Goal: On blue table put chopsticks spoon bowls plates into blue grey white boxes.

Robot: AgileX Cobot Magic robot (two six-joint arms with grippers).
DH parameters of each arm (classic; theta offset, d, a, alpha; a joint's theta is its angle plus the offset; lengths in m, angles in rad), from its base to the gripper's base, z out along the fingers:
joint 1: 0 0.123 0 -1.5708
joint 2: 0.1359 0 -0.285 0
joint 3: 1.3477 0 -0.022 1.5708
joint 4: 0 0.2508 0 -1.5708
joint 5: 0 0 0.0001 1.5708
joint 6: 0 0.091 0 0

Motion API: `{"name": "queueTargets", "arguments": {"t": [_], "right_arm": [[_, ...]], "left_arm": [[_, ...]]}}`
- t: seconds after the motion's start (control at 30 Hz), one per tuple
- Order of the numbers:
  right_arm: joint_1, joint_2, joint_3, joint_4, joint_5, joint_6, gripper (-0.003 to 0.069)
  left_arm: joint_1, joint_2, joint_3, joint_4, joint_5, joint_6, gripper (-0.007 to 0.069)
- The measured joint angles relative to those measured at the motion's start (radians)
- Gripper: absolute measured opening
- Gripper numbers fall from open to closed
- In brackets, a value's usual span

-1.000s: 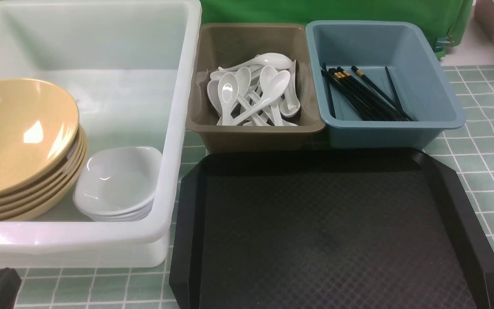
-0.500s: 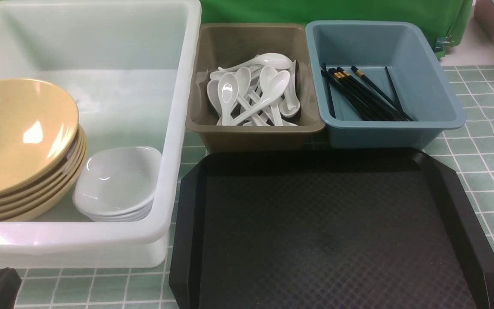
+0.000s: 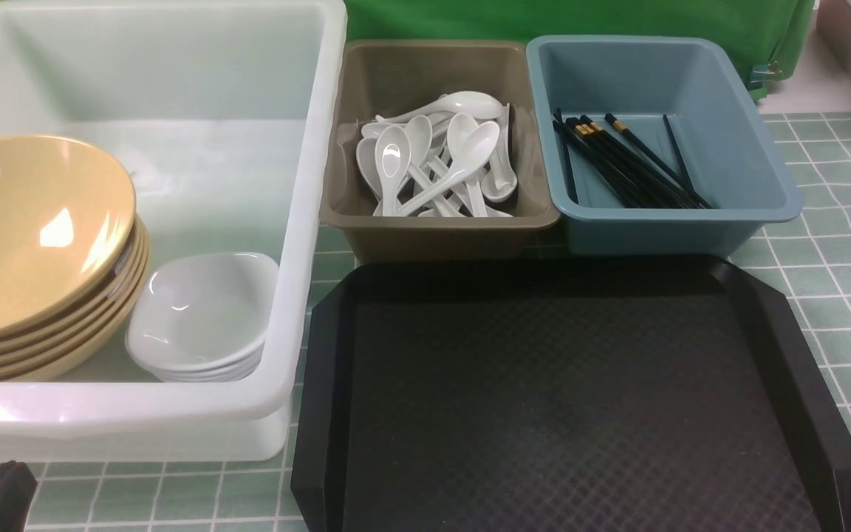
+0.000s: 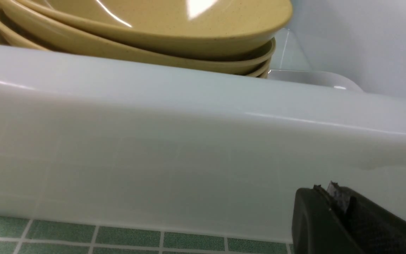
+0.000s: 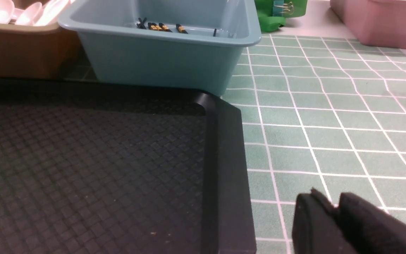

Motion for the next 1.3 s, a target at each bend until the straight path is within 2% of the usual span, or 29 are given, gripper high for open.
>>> {"name": "queueTargets", "arguments": {"t": [1.3], "right_arm": [[0.000,0.000,0.000,0.000,0.000,0.000,0.0174]], "left_arm": [[0.000,0.000,0.000,0.000,0.000,-0.002,0.0005]]}}
